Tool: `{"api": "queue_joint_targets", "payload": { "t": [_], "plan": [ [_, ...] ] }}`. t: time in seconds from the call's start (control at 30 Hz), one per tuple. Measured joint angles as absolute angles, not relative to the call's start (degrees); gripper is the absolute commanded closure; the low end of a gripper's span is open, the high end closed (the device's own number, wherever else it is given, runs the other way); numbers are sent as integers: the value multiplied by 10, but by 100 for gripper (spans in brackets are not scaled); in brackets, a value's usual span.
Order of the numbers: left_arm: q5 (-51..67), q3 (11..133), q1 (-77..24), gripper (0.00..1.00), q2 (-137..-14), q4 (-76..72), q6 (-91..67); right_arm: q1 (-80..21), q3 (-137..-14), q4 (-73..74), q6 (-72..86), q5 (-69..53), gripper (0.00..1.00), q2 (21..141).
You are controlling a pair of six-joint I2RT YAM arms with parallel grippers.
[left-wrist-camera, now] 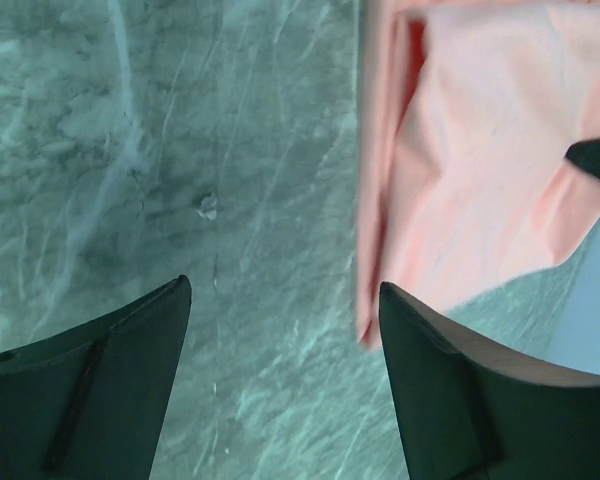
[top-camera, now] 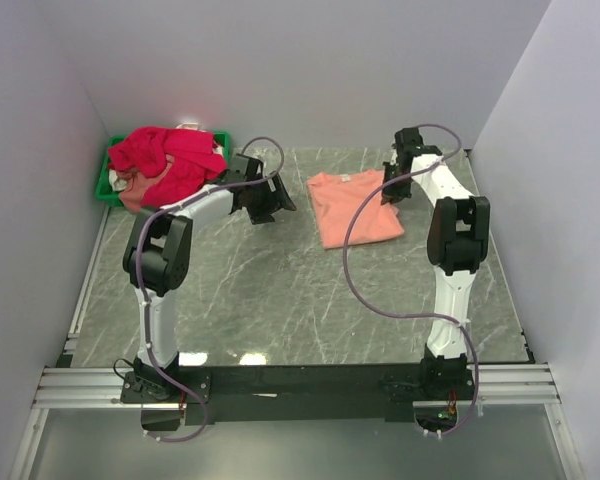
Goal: Fold and stack the t-shirts
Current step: Neatly place the folded tshirt to the corner
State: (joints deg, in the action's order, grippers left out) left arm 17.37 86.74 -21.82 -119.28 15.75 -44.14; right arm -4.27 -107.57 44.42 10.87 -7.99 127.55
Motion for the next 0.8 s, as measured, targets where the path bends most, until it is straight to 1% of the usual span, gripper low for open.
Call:
{"api": "queue_joint_targets", "payload": {
  "t": [0.13,0.37,0.6,0.8],
  "plan": [
    [166,864,-218,18,-1163,162,-441,-24,-1127,472,98,-9,100,1283],
    [164,864,-216,18,-1140,175,-440,31,-1217,489,86,102,100,1334],
    [161,864,-211,18,-1140,199,-439,73,-1294,497,67,179,100,1392],
    [159,865,-208,18,-1140,223,-440,88,-1319,492,41,232,100,1418]
  ]
}}
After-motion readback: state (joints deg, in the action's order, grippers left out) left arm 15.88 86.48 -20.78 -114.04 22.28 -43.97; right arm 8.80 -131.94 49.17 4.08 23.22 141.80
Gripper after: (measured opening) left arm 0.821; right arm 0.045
